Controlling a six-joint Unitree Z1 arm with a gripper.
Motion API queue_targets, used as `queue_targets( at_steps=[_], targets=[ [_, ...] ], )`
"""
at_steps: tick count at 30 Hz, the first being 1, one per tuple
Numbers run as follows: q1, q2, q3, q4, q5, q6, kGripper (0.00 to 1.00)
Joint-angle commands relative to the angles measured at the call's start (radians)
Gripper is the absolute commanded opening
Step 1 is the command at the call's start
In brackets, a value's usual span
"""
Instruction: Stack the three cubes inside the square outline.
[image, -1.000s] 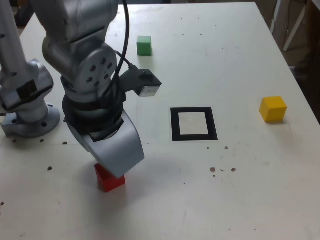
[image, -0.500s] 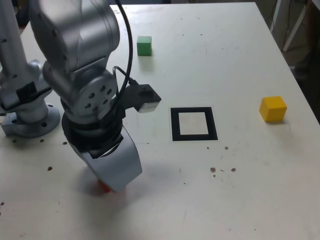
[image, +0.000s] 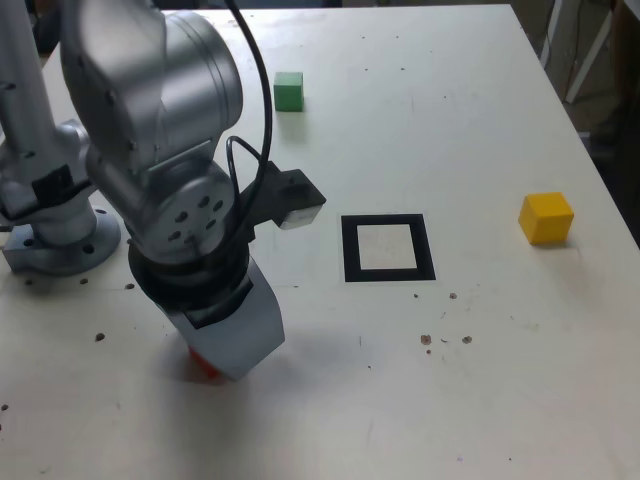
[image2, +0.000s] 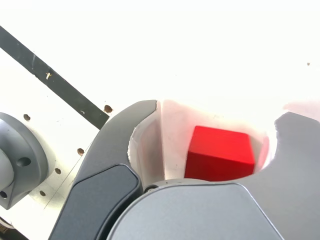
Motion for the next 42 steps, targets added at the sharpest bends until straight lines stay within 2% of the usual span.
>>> queue_targets(
  at_steps=[1, 5, 13, 19, 25, 30, 42],
  targets=[
    [-0.006, 0.006, -0.005, 0.001, 0.005, -0.003, 0.49],
    [-0.013, 0.01, -0.007, 0.0, 0.009, -0.008, 0.41],
    [-0.013, 0.016, -0.004, 0.005, 0.01, -0.014, 0.34],
    [-0.013, 0.01, -0.011, 0.025, 0.011, -0.021, 0.33],
    [0.01, -0.015, -0.064, 0.094, 0.01, -0.026, 0.33],
    [0.093, -0.036, -0.121, 0.132, -0.005, -0.026, 0.33],
    [0.392, -0.055, -0.175, 0.122, -0.04, -0.015, 0.33]
  ],
)
